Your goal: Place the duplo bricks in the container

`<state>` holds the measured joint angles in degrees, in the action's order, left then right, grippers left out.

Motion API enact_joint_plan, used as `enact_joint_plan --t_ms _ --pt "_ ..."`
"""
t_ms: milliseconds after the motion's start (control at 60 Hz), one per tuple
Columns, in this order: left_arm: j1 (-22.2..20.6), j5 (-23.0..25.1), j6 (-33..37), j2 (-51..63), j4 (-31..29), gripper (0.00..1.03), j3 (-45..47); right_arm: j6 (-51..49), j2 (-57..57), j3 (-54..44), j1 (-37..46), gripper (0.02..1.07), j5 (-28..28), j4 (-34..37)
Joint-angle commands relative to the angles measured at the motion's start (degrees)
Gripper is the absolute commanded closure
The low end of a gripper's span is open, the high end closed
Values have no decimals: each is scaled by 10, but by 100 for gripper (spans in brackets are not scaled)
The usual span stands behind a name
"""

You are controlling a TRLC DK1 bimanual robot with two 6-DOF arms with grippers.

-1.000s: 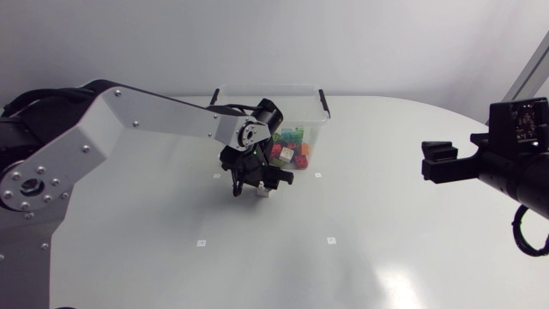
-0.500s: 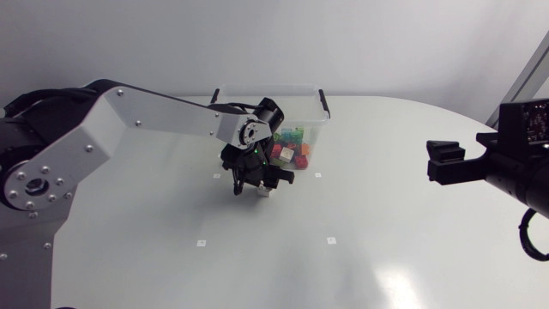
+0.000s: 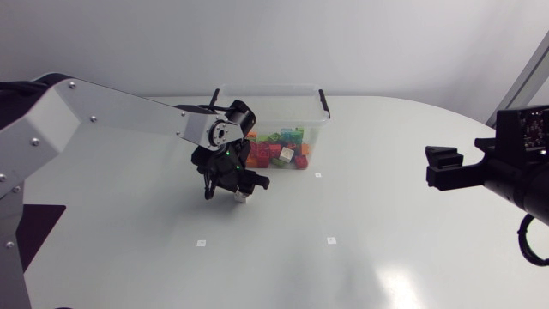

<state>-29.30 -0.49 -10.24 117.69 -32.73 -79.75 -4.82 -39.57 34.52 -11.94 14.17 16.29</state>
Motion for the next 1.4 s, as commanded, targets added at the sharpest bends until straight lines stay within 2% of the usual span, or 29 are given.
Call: enact_joint_plan --t_ms 0,83,250,300,383,450,583,833,1100,1383 --pt "-4 -1 10 2 -15 44 20 -12 7 -17 -5 7 -1 3" --pt "-12 -1 9 9 -15 36 17 -12 13 -17 -6 7 0 8" --pt "-16 -1 7 15 -8 36 19 -13 27 -20 -5 7 0 20" --pt "-15 -1 7 14 -8 45 18 -13 31 -22 -5 7 0 22" --pt "-12 -1 7 17 -5 50 18 -13 33 -21 -6 7 0 25" --pt "-10 -1 7 18 1 61 22 -13 34 -20 -6 7 0 26" --pt "-6 -2 10 14 8 76 28 -14 34 -20 -6 7 -1 29" --pt "-20 -8 49 -96 0 77 52 3 33 -28 2 7 -3 38" --pt "-20 -8 73 -186 -8 77 57 -1 69 -83 5 7 -11 -22" --pt "-28 -14 76 -223 -6 77 30 -6 97 -130 34 7 -16 -70"
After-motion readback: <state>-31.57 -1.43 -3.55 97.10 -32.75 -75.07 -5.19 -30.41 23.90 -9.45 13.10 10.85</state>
